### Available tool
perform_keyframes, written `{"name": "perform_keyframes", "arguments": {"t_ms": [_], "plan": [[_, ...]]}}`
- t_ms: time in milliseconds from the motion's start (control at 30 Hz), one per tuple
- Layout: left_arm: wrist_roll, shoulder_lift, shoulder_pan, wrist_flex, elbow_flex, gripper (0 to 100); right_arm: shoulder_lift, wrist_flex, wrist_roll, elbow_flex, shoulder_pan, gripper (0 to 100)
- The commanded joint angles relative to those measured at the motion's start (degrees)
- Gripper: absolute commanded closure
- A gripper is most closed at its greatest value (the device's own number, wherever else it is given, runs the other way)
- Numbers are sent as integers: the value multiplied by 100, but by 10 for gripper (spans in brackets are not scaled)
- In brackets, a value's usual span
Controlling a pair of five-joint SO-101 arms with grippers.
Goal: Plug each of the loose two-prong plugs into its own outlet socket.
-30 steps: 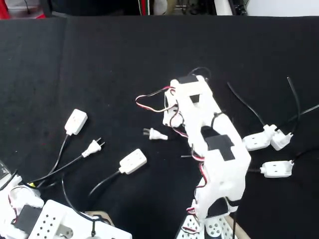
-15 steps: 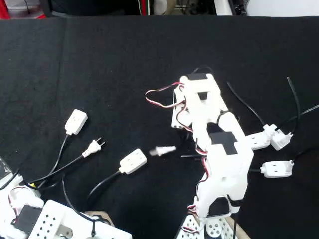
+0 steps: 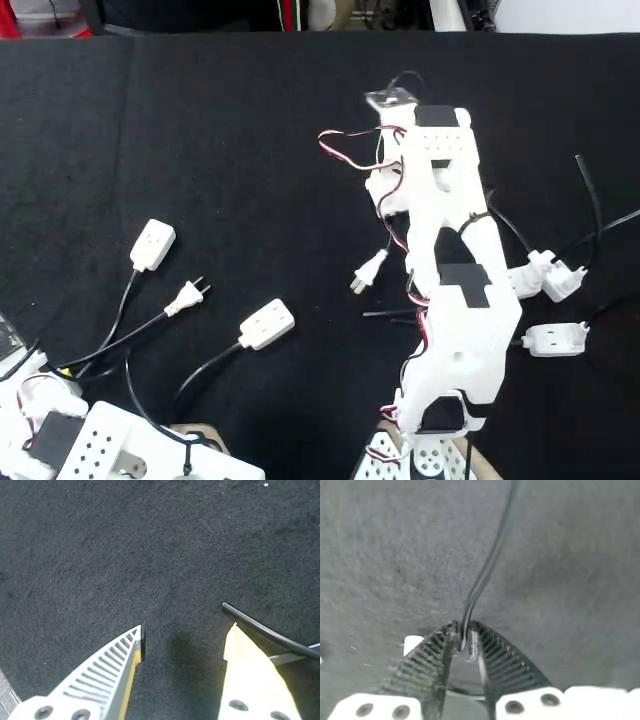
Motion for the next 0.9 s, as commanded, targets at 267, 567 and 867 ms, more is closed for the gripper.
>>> {"name": "perform_keyframes", "arguments": {"t_ms": [267, 567, 867], "plan": [[-35, -53, 4, 44, 101, 734, -48, 290, 167, -356, -888, 663], [-35, -53, 4, 44, 101, 734, -40, 1389, -1371, -321, -844, 645], [-35, -53, 4, 44, 101, 734, -40, 624, -2884, 813, -958, 842]]}}
